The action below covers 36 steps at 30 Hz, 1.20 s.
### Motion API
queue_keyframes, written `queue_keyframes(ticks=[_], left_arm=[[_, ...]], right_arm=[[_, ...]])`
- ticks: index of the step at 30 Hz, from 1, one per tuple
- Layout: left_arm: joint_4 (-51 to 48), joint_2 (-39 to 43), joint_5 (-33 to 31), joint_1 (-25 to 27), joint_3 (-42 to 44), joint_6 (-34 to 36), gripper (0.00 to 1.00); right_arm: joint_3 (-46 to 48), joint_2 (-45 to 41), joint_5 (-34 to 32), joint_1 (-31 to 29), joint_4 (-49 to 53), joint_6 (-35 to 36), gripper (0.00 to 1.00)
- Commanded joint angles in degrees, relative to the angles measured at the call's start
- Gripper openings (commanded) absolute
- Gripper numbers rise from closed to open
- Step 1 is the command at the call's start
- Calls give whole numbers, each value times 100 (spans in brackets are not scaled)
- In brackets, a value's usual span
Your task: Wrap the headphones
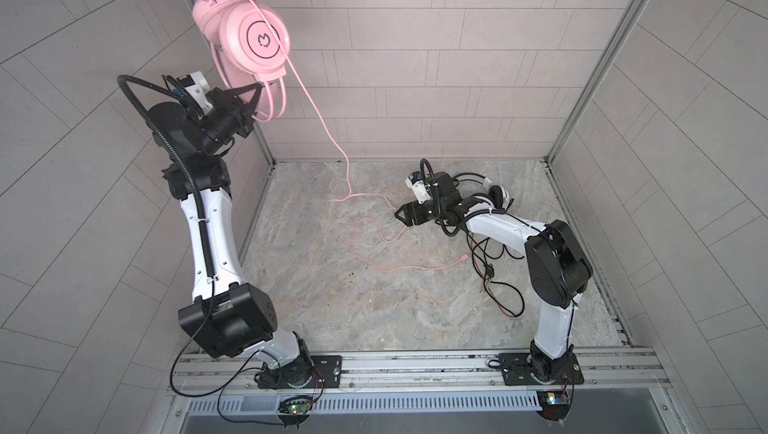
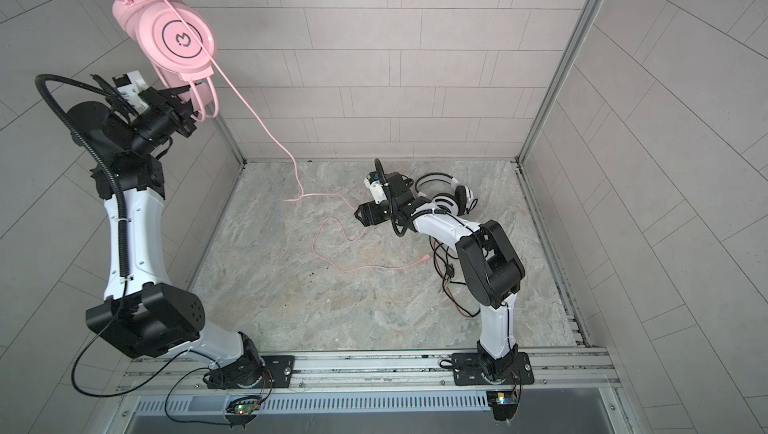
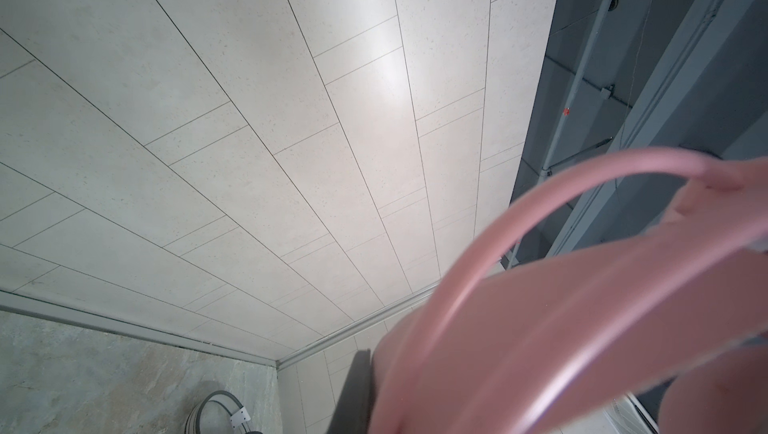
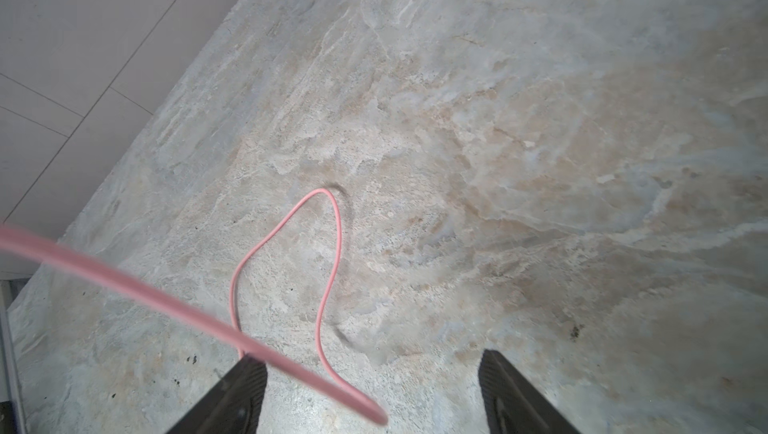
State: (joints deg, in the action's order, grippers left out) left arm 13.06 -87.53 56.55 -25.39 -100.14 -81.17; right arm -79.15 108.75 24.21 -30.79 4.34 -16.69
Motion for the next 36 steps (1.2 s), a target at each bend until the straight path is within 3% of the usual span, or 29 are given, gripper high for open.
queue_keyframes(ticks=[1,7,11,13,16,19,25,30,36], left_arm=[[-30,325,-38,-34,-21,261,0],[-391,380,-32,-30,-38,503,0],[-633,365,-116,-33,-66,697,0],[-890,370,-171,-30,-57,883,0],[-1964,491,-484,-28,-34,1849,0],[-3072,748,-1231,27,218,2852,0],[-3506,1161,-2540,467,1062,3772,0],[-4017,806,-3053,1303,1081,4659,0],[-4494,281,-3787,2447,1063,5627,0]], right_arm=[[-215,295,418,-35,-350,20,82],[-551,1005,849,-48,-795,-370,76],[-399,1009,1175,-92,-1334,-702,45],[-285,871,1184,-75,-1350,-678,22],[-120,488,1013,-54,-848,-371,8],[-244,50,499,-56,403,282,6],[-303,-965,-609,-348,2914,1093,5],[273,-2066,-1453,-901,3794,1174,5],[-89,-3089,-2334,-1702,4647,1309,5]])
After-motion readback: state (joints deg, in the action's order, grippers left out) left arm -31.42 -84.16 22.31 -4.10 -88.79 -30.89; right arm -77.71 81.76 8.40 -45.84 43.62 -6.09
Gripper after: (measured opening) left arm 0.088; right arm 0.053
